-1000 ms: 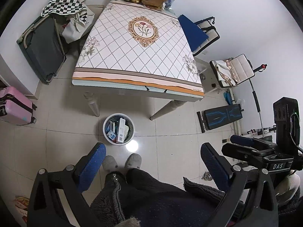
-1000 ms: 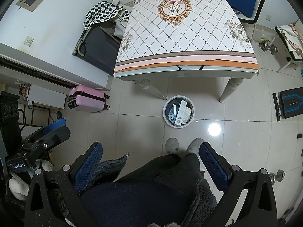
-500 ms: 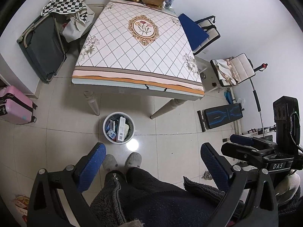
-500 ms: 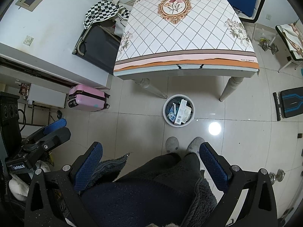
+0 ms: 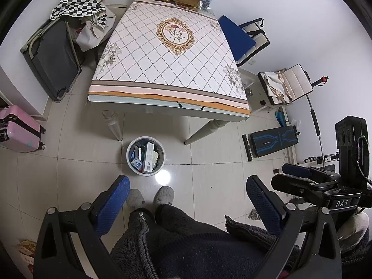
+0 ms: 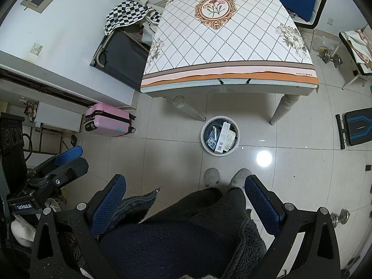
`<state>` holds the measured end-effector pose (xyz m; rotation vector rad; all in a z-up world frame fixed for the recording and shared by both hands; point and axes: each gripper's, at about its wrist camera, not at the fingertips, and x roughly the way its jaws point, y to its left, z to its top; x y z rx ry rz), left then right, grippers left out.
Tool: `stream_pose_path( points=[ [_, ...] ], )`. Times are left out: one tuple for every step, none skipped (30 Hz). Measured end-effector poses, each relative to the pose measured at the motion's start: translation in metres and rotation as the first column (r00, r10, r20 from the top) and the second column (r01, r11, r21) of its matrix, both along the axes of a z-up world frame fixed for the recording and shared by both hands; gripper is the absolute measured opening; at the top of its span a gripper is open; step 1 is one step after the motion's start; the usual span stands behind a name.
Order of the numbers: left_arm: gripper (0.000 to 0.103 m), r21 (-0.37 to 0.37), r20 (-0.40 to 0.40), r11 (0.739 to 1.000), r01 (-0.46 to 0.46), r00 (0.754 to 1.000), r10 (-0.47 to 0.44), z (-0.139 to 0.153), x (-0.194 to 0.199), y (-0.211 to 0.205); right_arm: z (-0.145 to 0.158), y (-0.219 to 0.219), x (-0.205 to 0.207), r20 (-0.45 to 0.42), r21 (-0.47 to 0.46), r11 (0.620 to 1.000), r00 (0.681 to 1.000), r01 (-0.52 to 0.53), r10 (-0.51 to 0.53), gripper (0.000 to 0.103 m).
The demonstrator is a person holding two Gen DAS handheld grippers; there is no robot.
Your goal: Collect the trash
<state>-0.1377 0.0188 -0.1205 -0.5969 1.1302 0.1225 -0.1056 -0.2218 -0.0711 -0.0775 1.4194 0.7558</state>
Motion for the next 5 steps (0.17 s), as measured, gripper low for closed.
stream_pose_path(
  points=[
    [0.102,0.0,0.002,1.0,0.0,1.0,0.0,0.0,-0.0005,0.0,0.0003,-0.0001,-0.0008,0.0,0.001,1.0,1.0,0.0,0.0,0.103],
    [0.102,-0.005,0.005,1.0,-0.001,1.0,0.001,-0.0007,-0.0026,-0.0011,0.0005,-0.0002,-0.0011,0.0,0.002,1.0,1.0,-0.001,0.001,0.103],
    [0.102,-0.007,0.006,1.0,-0.002,1.0,0.002,-0.0006,-0.0036,-0.002,0.001,-0.0005,-0.0017,0.001,0.002,1.0,1.0,-0.002,0.002,0.103],
    [0.102,-0.006,0.007,1.0,-0.001,1.0,0.001,-0.0009,-0.0057,-0.0025,0.0013,-0.0005,-0.0023,0.001,0.002,1.0,1.0,-0.003,0.003,0.103],
    [0.102,-0.004,0.006,1.0,0.0,1.0,0.0,-0.0006,-0.0069,-0.0034,0.0015,-0.0005,-0.0028,0.001,0.004,1.0,1.0,-0.005,0.005,0.103]
  ],
)
